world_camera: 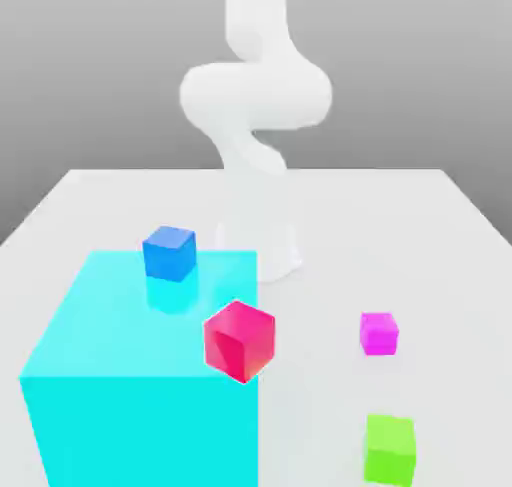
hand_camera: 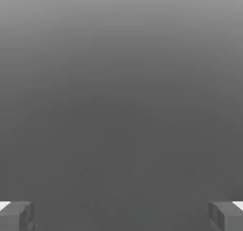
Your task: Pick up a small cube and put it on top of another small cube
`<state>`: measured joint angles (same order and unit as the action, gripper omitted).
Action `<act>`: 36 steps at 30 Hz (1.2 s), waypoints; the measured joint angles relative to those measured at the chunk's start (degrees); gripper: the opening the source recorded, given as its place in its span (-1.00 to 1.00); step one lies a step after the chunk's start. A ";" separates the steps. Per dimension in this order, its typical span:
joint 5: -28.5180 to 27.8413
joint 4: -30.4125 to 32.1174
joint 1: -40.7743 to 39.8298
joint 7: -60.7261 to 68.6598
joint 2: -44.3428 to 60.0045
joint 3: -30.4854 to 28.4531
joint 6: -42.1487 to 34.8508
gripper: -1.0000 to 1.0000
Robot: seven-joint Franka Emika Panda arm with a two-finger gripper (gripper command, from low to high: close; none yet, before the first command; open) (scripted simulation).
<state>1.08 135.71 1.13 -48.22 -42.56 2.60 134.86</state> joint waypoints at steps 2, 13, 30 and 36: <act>1.02 3.72 1.13 -2.33 3.21 2.50 2.95 0.00; 6.64 24.71 8.93 -15.45 21.11 15.42 19.26 0.00; -25.31 32.05 22.29 -50.33 50.67 6.26 41.30 0.00; -29.12 31.37 32.59 -52.94 56.37 -5.26 46.40 0.00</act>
<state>-28.04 167.08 33.72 -101.17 13.81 -2.66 181.26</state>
